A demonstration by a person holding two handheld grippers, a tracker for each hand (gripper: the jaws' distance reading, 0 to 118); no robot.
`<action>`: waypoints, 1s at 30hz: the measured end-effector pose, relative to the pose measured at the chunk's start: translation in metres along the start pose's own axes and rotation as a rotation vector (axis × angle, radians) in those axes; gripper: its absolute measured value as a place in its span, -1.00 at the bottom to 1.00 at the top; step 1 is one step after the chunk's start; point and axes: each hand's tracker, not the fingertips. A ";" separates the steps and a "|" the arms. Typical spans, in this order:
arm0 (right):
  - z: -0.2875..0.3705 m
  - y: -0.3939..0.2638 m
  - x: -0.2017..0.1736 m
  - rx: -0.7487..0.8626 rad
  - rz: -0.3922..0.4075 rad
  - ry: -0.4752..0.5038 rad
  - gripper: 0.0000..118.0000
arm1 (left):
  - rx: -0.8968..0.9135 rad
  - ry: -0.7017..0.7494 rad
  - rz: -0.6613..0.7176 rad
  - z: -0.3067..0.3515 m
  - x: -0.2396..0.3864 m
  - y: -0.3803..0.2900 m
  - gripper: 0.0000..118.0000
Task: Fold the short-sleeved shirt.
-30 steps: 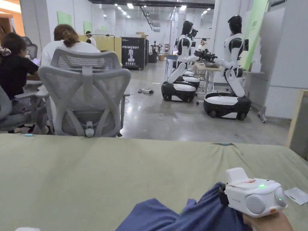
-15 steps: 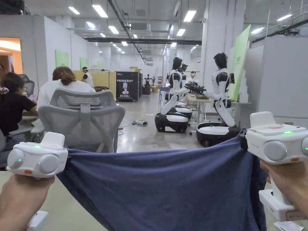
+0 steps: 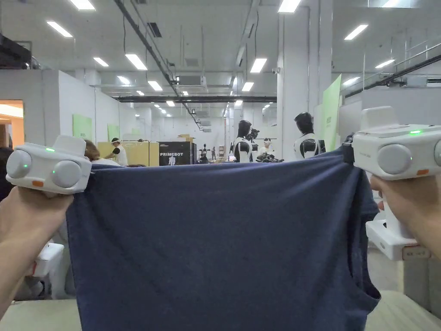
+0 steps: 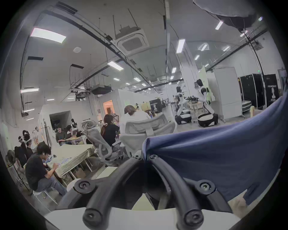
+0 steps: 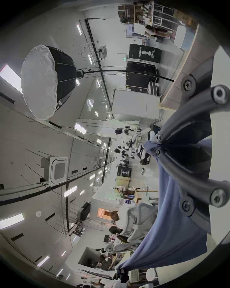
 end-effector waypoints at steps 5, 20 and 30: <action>0.000 -0.016 -0.003 -0.025 0.007 0.003 -0.98 | -0.016 -0.014 0.008 0.004 0.002 -0.015 -1.00; 0.011 -0.122 0.008 -0.184 0.018 -0.007 -0.98 | -0.163 -0.074 -0.015 0.028 0.034 -0.120 -1.00; 0.175 -0.186 0.019 -0.306 0.131 0.054 -0.98 | -0.236 -0.214 -0.047 0.173 0.018 -0.220 -1.00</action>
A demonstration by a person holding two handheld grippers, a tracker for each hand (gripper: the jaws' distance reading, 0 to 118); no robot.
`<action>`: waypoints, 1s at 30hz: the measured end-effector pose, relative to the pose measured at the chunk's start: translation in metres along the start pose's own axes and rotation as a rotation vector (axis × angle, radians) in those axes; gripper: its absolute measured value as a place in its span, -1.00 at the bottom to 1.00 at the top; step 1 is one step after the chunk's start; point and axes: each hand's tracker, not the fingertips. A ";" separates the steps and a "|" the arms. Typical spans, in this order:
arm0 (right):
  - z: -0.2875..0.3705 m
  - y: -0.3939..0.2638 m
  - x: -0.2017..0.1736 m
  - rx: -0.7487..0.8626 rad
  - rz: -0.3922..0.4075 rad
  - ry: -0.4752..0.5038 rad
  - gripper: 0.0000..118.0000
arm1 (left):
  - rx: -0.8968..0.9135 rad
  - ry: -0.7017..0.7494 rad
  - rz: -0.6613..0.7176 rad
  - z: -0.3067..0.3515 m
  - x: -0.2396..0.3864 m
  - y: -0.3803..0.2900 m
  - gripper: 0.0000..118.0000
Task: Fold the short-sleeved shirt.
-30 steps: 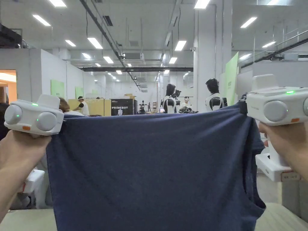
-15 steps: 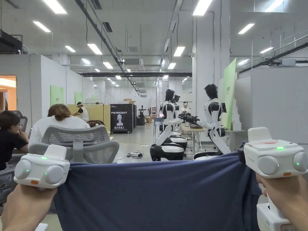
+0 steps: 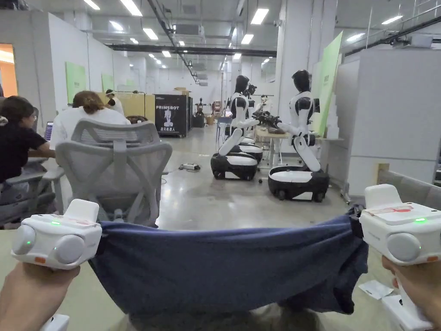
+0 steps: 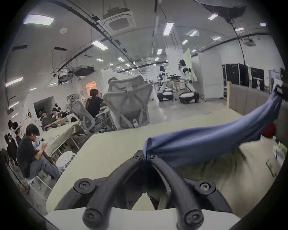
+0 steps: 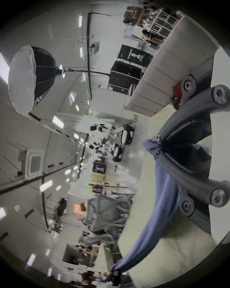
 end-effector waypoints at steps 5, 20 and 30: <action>0.060 -0.109 -0.008 -0.141 -0.067 0.090 -0.98 | -0.153 -0.063 0.044 0.049 0.008 -0.121 -1.00; 0.128 -0.258 -0.064 -0.302 -0.134 0.186 0.79 | -0.138 -0.069 0.214 0.103 0.031 -0.248 0.68; 0.168 -0.173 -0.118 -0.068 -0.245 0.221 0.38 | 0.076 -0.157 0.196 0.153 0.112 -0.176 0.46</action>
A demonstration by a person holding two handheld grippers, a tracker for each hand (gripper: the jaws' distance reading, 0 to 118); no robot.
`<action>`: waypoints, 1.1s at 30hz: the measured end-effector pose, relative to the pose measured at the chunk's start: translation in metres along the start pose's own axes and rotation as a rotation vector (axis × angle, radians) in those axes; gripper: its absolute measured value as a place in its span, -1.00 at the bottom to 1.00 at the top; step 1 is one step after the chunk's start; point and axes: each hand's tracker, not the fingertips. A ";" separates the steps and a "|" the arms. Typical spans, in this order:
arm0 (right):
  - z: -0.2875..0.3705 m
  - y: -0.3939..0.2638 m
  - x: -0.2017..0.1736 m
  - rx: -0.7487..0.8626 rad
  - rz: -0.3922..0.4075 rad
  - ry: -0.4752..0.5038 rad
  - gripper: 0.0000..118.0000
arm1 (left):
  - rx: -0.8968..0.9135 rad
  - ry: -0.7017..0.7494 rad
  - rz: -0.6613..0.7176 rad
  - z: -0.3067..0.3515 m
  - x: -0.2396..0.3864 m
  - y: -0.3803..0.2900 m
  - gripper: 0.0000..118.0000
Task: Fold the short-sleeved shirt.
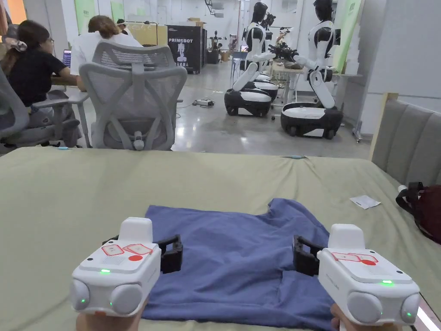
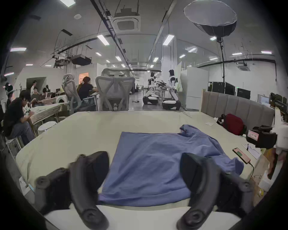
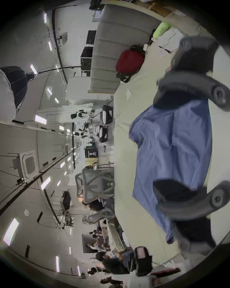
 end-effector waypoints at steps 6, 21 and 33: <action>-0.009 -0.006 -0.011 -0.008 0.094 -0.011 -1.00 | -0.147 -0.035 -0.040 -0.008 -0.016 -0.001 -1.00; -0.051 -0.055 0.035 -0.224 0.052 -0.044 -1.00 | -0.452 0.052 0.162 -0.063 -0.133 -0.063 0.86; -0.032 -0.066 0.091 -0.278 0.004 -0.138 -1.00 | -0.517 0.006 0.182 -0.066 -0.126 -0.079 -0.98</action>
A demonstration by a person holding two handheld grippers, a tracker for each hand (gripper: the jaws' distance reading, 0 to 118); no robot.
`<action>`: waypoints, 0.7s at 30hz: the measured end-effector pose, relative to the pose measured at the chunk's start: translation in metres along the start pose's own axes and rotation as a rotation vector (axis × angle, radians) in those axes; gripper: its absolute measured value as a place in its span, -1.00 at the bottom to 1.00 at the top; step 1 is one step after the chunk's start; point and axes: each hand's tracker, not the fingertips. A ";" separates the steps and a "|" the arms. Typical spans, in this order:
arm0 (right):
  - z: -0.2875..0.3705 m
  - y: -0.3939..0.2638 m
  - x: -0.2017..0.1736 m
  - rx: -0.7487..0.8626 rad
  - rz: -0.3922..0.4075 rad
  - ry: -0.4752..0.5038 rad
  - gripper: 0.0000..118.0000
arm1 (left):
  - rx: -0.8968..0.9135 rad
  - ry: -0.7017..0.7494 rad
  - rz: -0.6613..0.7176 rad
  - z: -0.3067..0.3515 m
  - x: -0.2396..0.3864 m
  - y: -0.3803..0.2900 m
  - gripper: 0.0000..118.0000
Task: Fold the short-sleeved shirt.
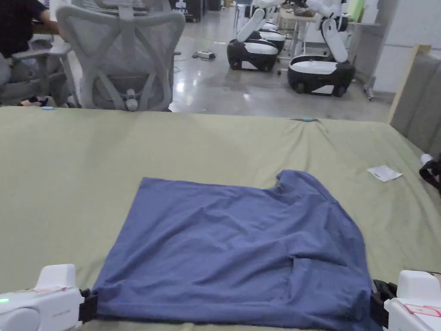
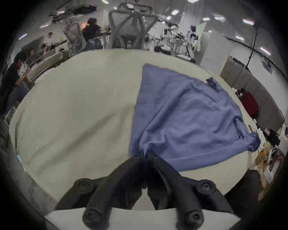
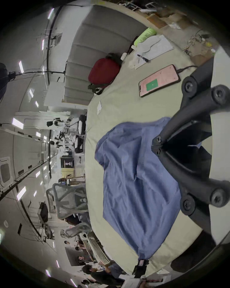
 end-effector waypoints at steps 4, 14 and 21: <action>-0.009 -0.010 0.024 -0.020 -0.068 0.005 0.20 | 0.027 0.013 -0.043 0.015 0.016 0.002 -0.98; -0.054 -0.052 0.022 -0.149 -0.088 0.078 -0.96 | 0.017 0.034 -0.051 0.010 0.022 -0.005 -0.98; -0.024 -0.017 0.025 0.010 -0.108 0.047 -0.96 | 0.042 0.041 -0.044 0.022 0.026 0.018 -0.98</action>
